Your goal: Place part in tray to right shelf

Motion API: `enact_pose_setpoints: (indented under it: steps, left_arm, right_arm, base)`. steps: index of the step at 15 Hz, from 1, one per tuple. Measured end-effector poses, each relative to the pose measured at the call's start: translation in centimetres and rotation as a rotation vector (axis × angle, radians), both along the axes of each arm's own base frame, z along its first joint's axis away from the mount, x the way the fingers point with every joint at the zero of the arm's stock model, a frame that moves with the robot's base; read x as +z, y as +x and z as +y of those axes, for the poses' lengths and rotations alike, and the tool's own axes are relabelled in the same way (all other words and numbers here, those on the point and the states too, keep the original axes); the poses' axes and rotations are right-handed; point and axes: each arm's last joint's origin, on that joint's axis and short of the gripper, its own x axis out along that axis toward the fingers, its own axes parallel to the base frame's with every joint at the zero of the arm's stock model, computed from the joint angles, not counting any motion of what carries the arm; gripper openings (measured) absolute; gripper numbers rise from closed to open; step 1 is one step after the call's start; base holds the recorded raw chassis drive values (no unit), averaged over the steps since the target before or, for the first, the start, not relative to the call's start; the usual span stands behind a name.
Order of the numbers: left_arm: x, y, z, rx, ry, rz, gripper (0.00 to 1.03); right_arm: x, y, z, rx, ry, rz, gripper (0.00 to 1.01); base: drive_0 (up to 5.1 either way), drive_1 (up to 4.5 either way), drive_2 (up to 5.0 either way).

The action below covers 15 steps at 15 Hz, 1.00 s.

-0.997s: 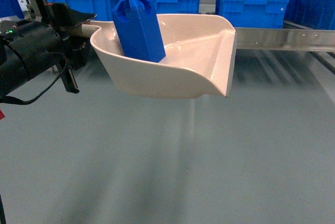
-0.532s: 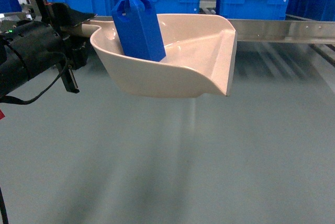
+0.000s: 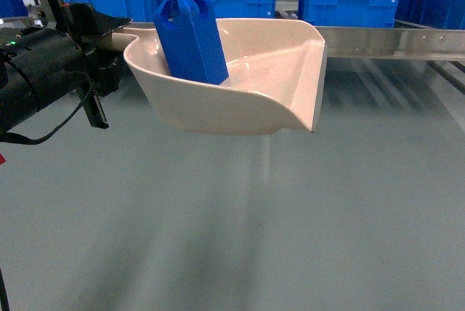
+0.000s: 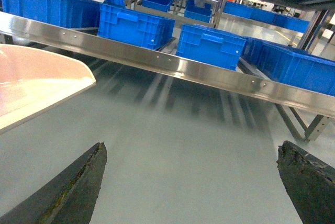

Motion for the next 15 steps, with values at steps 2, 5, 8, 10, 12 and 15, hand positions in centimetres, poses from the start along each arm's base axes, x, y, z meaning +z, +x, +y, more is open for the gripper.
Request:
enact_pose_setpoints:
  steps: [2,5,8,10,12,15]
  left_arm:
    - [-0.01,0.0,0.01,-0.003,0.0,0.001,0.15]
    - [-0.01,-0.01,-0.1,-0.006,0.001,0.001,0.15]
    - [0.0,0.03,0.17,0.005,0.0,0.0,0.15]
    - [-0.03,0.02,0.08,0.001,0.001,0.003,0.15]
    - [0.0,0.01,0.08,-0.001,0.0,0.0,0.15]
    - [-0.03,-0.04,-0.24,-0.01,0.002,0.003,0.15]
  right_arm:
    - [0.01,-0.01,0.0,0.0,0.0,-0.002,0.98]
    - [0.01,0.0,0.0,0.0,0.0,0.0,0.98]
    - [0.02,-0.01,0.01,0.001,0.0,-0.002,0.98]
    - [0.04,-0.02,0.0,0.0,0.0,-0.003,0.98]
    - [0.03,-0.02,0.0,0.001,0.0,-0.002,0.98]
    - [0.04,-0.03,-0.01,-0.001,0.0,-0.003,0.98]
  base:
    - [0.0,0.0,0.0]
    - [0.0,0.0,0.0]
    - [0.0,0.0,0.0]
    - [0.0,0.0,0.0]
    - [0.0,0.0,0.0]
    - [0.1,2.62,-2.5]
